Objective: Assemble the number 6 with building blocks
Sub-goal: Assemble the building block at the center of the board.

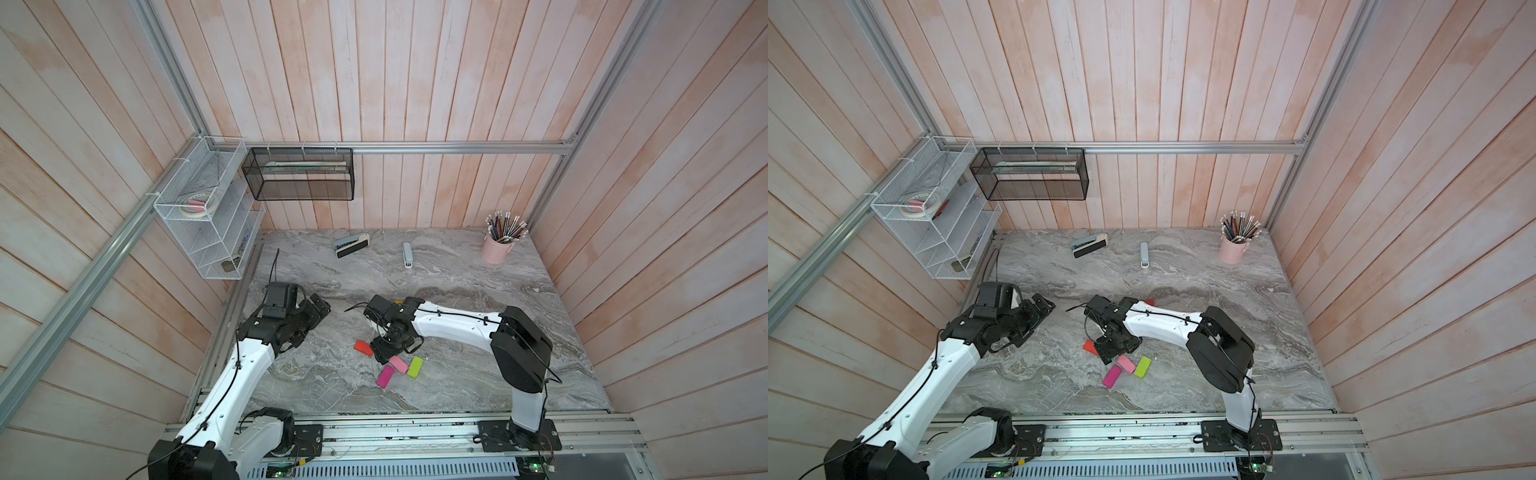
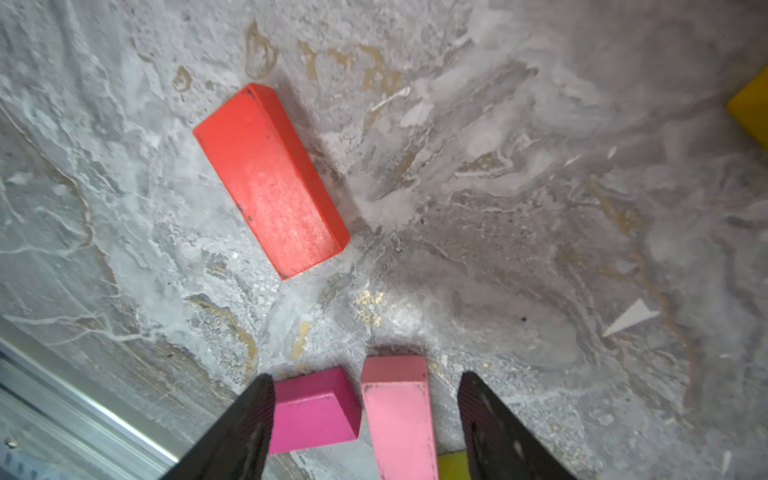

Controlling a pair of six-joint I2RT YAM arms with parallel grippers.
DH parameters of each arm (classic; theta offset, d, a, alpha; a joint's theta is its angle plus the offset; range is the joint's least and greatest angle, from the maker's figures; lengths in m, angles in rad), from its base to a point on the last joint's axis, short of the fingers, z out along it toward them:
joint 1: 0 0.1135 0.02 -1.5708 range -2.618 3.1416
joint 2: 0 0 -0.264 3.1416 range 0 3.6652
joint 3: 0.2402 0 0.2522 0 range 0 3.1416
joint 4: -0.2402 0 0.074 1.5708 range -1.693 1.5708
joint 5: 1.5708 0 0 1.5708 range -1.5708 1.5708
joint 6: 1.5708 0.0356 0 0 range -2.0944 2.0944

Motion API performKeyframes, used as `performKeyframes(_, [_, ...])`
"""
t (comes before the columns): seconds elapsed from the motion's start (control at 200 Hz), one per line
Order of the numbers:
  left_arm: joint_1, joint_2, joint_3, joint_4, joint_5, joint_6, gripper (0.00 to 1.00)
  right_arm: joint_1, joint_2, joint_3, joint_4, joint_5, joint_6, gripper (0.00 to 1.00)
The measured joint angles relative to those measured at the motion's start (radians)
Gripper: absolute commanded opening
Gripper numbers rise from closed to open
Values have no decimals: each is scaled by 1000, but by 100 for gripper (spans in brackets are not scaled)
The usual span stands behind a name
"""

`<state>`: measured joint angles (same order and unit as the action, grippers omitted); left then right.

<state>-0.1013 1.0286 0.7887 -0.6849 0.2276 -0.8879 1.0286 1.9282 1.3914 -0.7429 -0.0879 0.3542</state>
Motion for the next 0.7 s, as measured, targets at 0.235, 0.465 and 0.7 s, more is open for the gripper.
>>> performKeyframes(0.235, [106,-6,-47,-29,55,-6,100,11,1,16,55,4,-64,72])
performKeyframes(0.465, [149,-6,-55,-37,88,-6,100,16,65,103,60,16,-113,68])
performKeyframes(0.7, [182,-6,-69,-39,129,11,100,19,126,134,55,23,-132,65])
